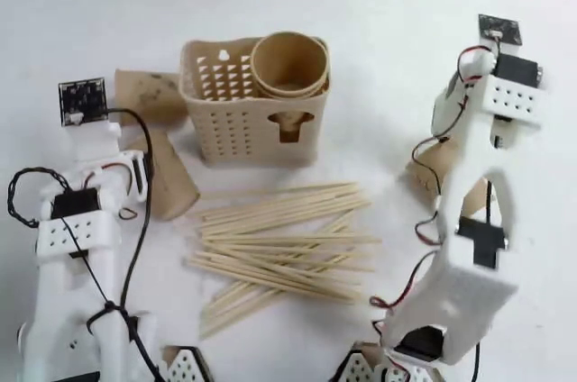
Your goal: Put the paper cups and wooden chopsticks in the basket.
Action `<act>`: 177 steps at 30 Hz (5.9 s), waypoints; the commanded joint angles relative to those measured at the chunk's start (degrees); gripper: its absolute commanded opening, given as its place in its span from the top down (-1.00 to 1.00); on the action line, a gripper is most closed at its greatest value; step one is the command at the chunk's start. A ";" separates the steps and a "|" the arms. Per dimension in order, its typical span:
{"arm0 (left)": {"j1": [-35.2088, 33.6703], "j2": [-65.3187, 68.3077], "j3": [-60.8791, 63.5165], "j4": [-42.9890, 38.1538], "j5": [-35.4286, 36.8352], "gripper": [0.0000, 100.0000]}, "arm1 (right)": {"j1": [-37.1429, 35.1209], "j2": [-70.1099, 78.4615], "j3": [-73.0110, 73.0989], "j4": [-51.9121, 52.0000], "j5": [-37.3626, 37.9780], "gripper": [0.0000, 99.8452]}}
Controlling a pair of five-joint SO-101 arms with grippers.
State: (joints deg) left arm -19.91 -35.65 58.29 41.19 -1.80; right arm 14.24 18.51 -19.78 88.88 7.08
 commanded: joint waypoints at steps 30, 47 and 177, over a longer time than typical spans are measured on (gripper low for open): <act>2.77 0.22 0.26 -0.26 0.09 0.58 | -6.55 7.69 -17.41 9.36 -10.02 0.51; 2.59 0.04 0.26 -0.26 0.09 0.58 | 3.47 18.07 -17.93 9.45 -9.49 0.60; -10.86 3.12 -39.38 32.88 -13.89 0.44 | -17.98 -101.93 87.03 -16.13 20.92 0.97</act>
State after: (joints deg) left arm -32.13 -41.10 23.56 76.88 -16.57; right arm -7.91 -72.75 62.33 74.64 24.84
